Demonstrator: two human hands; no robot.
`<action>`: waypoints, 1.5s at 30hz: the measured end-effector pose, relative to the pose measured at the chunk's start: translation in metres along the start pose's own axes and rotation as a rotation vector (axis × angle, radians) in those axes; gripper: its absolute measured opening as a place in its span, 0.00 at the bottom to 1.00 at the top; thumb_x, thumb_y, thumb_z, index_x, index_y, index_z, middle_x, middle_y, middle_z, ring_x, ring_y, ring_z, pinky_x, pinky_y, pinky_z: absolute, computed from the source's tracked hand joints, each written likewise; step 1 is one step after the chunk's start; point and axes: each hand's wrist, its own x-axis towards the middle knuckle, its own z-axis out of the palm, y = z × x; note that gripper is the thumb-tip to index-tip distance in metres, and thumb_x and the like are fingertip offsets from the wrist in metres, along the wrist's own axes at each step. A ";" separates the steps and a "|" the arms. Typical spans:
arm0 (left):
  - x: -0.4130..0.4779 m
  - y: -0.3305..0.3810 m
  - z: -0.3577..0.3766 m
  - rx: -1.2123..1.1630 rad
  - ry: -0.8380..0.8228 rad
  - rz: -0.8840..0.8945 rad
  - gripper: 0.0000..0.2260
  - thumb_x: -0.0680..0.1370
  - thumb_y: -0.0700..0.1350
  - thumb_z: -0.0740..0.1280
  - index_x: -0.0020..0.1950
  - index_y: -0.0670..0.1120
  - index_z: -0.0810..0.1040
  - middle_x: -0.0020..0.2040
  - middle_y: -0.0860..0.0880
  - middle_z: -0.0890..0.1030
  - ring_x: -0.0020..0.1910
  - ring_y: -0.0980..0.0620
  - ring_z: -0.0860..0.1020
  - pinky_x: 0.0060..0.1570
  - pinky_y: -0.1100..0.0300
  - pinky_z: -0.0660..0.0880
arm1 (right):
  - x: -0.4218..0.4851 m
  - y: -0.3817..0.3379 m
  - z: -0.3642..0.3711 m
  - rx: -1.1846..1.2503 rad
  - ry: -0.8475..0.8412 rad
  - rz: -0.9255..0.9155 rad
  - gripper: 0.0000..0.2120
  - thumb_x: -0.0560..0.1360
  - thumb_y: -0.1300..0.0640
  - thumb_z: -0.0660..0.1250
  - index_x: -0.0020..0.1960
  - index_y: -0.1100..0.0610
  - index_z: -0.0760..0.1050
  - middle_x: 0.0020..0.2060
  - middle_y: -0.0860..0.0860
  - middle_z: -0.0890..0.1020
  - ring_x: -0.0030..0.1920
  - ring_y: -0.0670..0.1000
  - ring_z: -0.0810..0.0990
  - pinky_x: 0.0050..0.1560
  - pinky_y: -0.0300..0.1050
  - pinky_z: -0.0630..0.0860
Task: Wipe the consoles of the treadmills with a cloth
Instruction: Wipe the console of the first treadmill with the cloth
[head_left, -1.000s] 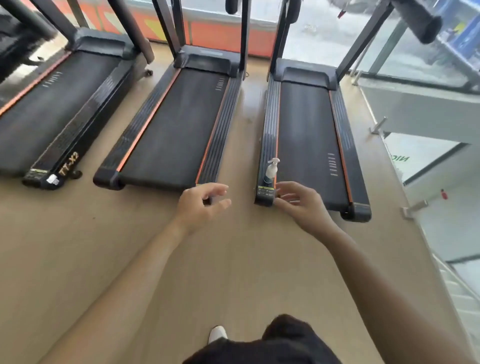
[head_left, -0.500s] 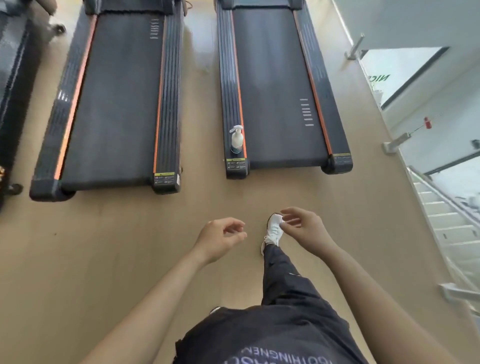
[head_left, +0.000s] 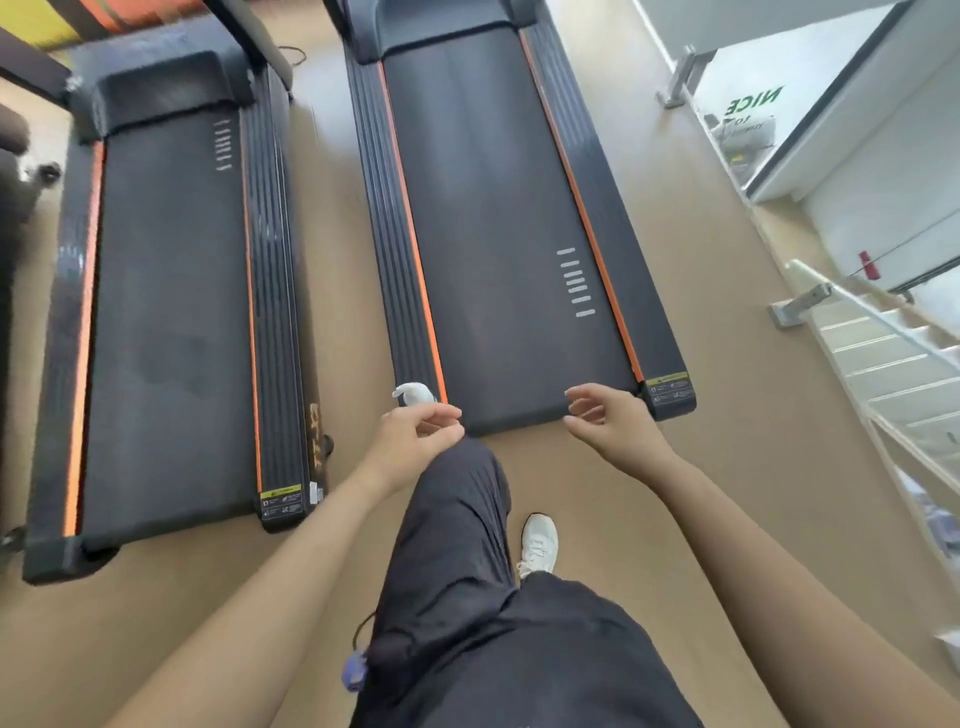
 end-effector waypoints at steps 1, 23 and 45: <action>0.021 0.013 -0.009 -0.003 0.013 0.018 0.07 0.76 0.47 0.74 0.53 0.55 0.85 0.51 0.55 0.86 0.50 0.57 0.83 0.56 0.61 0.78 | 0.022 -0.010 -0.014 -0.002 0.011 -0.016 0.15 0.75 0.55 0.73 0.62 0.52 0.81 0.49 0.48 0.85 0.49 0.48 0.84 0.57 0.47 0.80; 0.360 0.329 -0.277 -0.130 -0.002 0.068 0.14 0.67 0.63 0.71 0.51 0.62 0.84 0.48 0.61 0.86 0.52 0.57 0.84 0.58 0.55 0.79 | 0.380 -0.356 -0.249 -0.090 -0.140 -0.046 0.14 0.75 0.55 0.73 0.61 0.50 0.81 0.46 0.44 0.85 0.47 0.45 0.84 0.55 0.43 0.80; 0.584 0.444 -0.581 0.049 0.923 -0.230 0.05 0.78 0.44 0.72 0.52 0.50 0.86 0.49 0.52 0.86 0.50 0.50 0.82 0.53 0.52 0.79 | 0.783 -0.667 -0.307 -0.127 -0.487 -0.495 0.11 0.77 0.57 0.72 0.59 0.53 0.83 0.47 0.47 0.86 0.49 0.49 0.85 0.59 0.48 0.80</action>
